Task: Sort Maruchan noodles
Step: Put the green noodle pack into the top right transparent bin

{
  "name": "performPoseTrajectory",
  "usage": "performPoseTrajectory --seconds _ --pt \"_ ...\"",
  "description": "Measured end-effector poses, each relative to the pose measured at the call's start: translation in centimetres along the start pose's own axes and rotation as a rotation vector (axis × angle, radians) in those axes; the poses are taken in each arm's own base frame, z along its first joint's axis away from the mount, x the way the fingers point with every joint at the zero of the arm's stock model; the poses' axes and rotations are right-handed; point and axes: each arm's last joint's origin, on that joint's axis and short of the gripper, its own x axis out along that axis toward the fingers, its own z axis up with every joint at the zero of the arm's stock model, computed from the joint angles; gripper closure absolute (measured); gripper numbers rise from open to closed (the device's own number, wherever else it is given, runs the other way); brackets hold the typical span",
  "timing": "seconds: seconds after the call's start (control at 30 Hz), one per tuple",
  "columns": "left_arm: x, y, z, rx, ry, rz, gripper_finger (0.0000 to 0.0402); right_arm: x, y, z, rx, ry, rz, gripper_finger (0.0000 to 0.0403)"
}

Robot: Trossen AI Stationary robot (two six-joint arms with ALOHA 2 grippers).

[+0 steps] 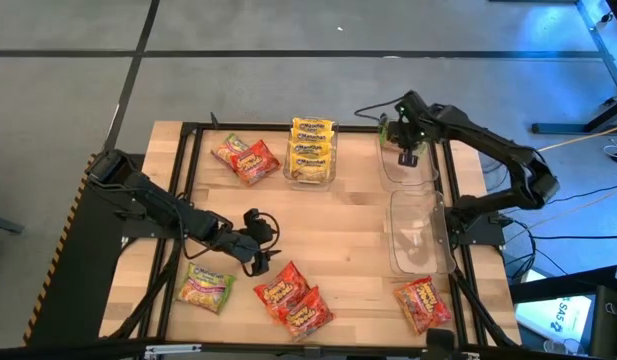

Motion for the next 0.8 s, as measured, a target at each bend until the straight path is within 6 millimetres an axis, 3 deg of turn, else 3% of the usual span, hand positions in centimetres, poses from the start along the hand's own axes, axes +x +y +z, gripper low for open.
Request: performPoseTrajectory --seconds 0.2,0.5,0.8 --pt "0.0 0.0 0.0 0.019 0.0 0.0 0.0129 2.7 0.0 0.5 -0.018 0.055 0.089 0.0375" --pt "0.0 0.0 0.0 0.019 0.0 0.0 0.0129 6.6 0.3 0.1 -0.054 0.148 0.089 0.0375" --pt "0.0 0.0 0.0 0.017 -0.002 -0.002 0.0129 7.1 -0.1 0.5 -0.07 0.134 -0.021 0.0373"
